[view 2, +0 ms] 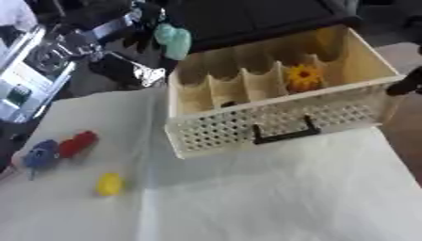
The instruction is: Pick up objects from table and place into drawer.
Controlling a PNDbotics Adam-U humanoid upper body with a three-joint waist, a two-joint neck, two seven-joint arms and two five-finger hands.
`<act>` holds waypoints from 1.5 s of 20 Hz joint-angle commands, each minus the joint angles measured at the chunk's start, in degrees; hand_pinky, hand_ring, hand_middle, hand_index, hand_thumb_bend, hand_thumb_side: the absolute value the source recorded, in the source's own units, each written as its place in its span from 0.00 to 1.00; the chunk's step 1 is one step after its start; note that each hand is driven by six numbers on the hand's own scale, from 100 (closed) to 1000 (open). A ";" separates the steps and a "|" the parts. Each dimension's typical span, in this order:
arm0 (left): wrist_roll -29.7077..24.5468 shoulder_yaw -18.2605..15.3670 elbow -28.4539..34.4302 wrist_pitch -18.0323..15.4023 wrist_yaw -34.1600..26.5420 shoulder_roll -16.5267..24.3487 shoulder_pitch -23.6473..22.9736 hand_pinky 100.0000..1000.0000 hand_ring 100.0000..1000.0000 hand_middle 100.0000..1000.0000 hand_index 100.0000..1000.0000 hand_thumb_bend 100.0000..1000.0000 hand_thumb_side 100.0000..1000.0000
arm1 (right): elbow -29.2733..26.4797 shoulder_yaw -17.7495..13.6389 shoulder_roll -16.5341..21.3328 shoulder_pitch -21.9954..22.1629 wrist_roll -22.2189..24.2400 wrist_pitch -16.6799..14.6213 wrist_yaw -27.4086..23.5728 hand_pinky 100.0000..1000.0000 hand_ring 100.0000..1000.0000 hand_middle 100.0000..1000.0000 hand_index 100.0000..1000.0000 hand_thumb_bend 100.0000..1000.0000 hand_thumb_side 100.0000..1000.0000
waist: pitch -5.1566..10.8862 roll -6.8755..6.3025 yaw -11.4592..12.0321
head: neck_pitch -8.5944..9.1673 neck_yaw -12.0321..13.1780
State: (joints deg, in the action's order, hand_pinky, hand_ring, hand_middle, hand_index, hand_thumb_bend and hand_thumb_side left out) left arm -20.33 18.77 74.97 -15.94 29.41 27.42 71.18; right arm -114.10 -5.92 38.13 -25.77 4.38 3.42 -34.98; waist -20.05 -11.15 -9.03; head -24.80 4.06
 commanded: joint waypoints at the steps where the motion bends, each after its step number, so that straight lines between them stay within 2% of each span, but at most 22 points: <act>1: 0.73 -1.35 -1.81 -1.42 0.92 -0.30 1.94 0.07 0.22 0.31 0.51 0.00 0.16 | -0.49 -0.22 0.92 -1.10 0.36 0.12 -0.40 0.54 0.45 0.22 0.62 0.22 0.92 | 0.99 0.53 -0.09 | 0.94 0.49; 3: 0.96 -1.26 -2.73 -2.15 1.56 -0.91 2.20 0.07 0.22 0.31 0.52 0.00 0.16 | -0.49 -0.24 0.81 -1.17 0.45 0.25 -0.40 0.54 0.45 0.22 0.62 0.22 0.92 | 0.79 0.50 -0.16 | 1.04 0.59; 5: 1.23 -1.11 -3.34 -2.70 2.37 -1.35 2.40 0.09 0.24 0.33 0.58 0.00 0.16 | -0.49 -0.28 0.66 -1.23 0.47 0.35 -0.44 0.54 0.45 0.22 0.62 0.21 0.92 | 0.62 0.47 -0.17 | 0.95 0.69; 6: 1.42 -1.06 -3.55 -2.95 2.90 -1.50 2.48 0.11 0.30 0.40 0.67 0.00 0.16 | -0.49 -0.28 0.61 -1.24 0.50 0.41 -0.47 0.54 0.45 0.22 0.62 0.21 0.92 | 0.55 0.45 -0.17 | 0.90 0.68; 8: 1.93 -1.01 -3.81 -3.35 4.01 -1.60 2.55 0.17 0.42 0.50 0.80 0.00 0.17 | -0.49 -0.32 0.54 -1.21 0.54 0.51 -0.48 0.54 0.45 0.22 0.62 0.21 0.92 | 0.45 0.44 -0.08 | 0.65 0.65; 9: 2.18 -0.96 -3.88 -3.50 4.63 -1.59 2.54 0.17 0.42 0.50 0.80 0.00 0.17 | -0.49 -0.36 0.54 -1.19 0.54 0.53 -0.48 0.54 0.45 0.22 0.62 0.21 0.92 | 0.41 0.45 -0.01 | 0.52 0.64; 10: 2.35 -0.92 -3.97 -3.56 5.24 -1.51 2.49 0.31 0.57 0.66 0.93 0.00 0.27 | -0.49 -0.42 0.53 -1.15 0.52 0.53 -0.48 0.54 0.45 0.22 0.62 0.21 0.92 | 0.38 0.47 0.08 | 0.34 0.60; 11: 2.44 -0.88 -4.00 -3.57 5.95 -1.40 2.45 0.43 0.68 0.75 0.99 0.00 0.36 | -0.49 -0.49 0.52 -1.09 0.48 0.51 -0.48 0.54 0.45 0.22 0.62 0.21 0.92 | 0.38 0.49 0.13 | 0.18 0.57; 13: 2.24 -0.71 -3.90 -3.81 7.51 -1.14 2.31 0.52 0.75 0.81 1.00 0.00 0.44 | -0.49 -0.63 0.50 -0.94 0.36 0.46 -0.49 0.54 0.45 0.22 0.62 0.21 0.92 | 0.39 0.55 0.26 | -0.06 0.51; 14: 2.09 -0.64 -3.75 -3.99 8.26 -1.03 2.24 0.59 0.82 0.86 1.00 0.00 0.52 | -0.49 -0.71 0.48 -0.84 0.29 0.45 -0.48 0.54 0.45 0.22 0.62 0.21 0.92 | 0.40 0.59 0.33 | -0.22 0.47; 16: 1.98 -0.58 -3.46 -4.23 9.48 -0.92 2.20 0.65 0.87 0.91 1.00 0.00 0.56 | -0.49 -0.76 0.40 -0.78 0.19 0.49 -0.52 0.54 0.45 0.22 0.62 0.21 0.92 | 0.45 0.63 0.34 | -0.45 0.51; 21: 2.01 -0.81 -3.16 -4.25 10.00 -0.89 2.28 0.66 0.88 0.94 1.00 0.00 0.63 | -0.49 -0.77 0.27 -0.78 0.14 0.58 -0.65 0.54 0.45 0.22 0.62 0.21 0.92 | 0.65 0.71 0.14 | -0.67 0.51; 25: 1.39 -0.80 -2.96 -4.38 9.47 -0.89 2.27 0.66 0.89 0.94 1.00 0.00 0.63 | -0.49 -0.79 0.15 -0.86 0.13 0.81 -0.64 0.54 0.45 0.22 0.62 0.21 0.91 | 0.75 0.69 -0.01 | -0.79 0.46; 26: 1.23 -0.78 -2.94 -4.41 9.44 -0.91 2.26 0.67 0.89 0.95 1.00 0.02 0.69 | -0.49 -0.76 0.11 -0.91 0.15 0.89 -0.65 0.54 0.45 0.22 0.62 0.21 0.91 | 0.75 0.68 -0.02 | -0.83 0.47; 27: 1.06 -0.75 -2.96 -4.50 9.44 -0.93 2.25 0.67 0.89 0.96 1.00 0.08 0.78 | -0.49 -0.73 0.08 -0.94 0.18 0.96 -0.65 0.54 0.45 0.22 0.62 0.21 0.91 | 0.74 0.66 -0.01 | -0.82 0.47; 28: 0.96 -0.78 -3.00 -4.57 9.43 -0.94 2.25 0.67 0.89 0.96 1.00 0.20 0.95 | -0.49 -0.71 0.05 -0.97 0.21 1.03 -0.65 0.54 0.45 0.22 0.62 0.20 0.91 | 0.73 0.64 -0.02 | -0.81 0.48; 29: 1.03 -0.87 -3.11 -4.54 9.37 -0.98 2.24 0.67 0.89 0.96 1.00 0.21 0.98 | -0.49 -0.71 -0.01 -1.03 0.20 1.09 -0.67 0.54 0.45 0.22 0.62 0.20 0.91 | 0.72 0.59 -0.05 | -0.77 0.48; 30: 1.05 -0.89 -3.26 -4.57 9.31 -1.00 2.24 0.68 0.90 0.97 1.00 0.15 0.81 | -0.49 -0.70 -0.04 -1.08 0.21 1.14 -0.70 0.54 0.45 0.22 0.62 0.20 0.91 | 0.70 0.54 -0.08 | -0.74 0.48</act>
State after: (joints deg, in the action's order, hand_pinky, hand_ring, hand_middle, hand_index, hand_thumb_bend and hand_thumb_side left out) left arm -19.09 18.40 71.26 -20.45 38.92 25.21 72.55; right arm -114.09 -5.99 37.47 -26.18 4.62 4.46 -35.42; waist -20.58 -11.19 -9.03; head -25.38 4.45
